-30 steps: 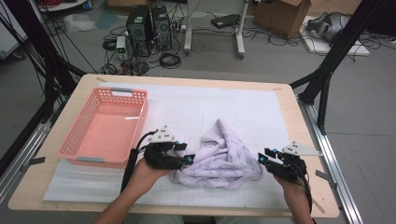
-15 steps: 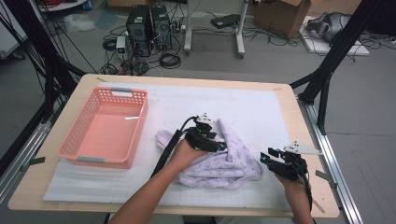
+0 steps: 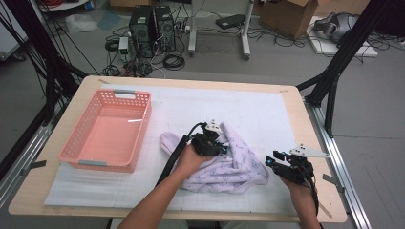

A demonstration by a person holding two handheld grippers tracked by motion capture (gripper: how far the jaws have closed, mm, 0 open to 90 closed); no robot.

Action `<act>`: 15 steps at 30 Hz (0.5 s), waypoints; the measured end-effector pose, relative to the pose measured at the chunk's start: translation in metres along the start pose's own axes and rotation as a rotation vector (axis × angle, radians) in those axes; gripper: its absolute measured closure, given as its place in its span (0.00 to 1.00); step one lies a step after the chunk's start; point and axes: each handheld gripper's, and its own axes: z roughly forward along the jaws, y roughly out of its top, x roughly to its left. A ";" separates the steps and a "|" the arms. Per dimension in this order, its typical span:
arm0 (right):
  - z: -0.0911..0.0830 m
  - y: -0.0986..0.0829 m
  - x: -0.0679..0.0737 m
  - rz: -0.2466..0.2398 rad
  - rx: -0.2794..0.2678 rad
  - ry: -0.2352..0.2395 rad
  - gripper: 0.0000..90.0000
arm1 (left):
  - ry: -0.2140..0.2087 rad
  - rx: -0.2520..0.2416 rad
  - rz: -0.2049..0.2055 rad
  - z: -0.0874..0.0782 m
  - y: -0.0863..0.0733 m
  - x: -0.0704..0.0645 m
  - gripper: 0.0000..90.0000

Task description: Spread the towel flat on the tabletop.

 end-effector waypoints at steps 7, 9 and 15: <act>0.004 0.005 -0.006 0.021 -0.008 -0.006 0.62 | -0.017 -0.100 -0.006 -0.047 -0.017 0.000 0.91; 0.009 0.009 -0.007 0.027 -0.011 0.002 0.62 | -0.014 -0.110 -0.003 -0.058 -0.024 0.001 0.91; 0.036 0.027 0.001 0.003 0.018 0.066 0.65 | 0.007 -0.097 0.002 -0.073 -0.042 0.007 0.91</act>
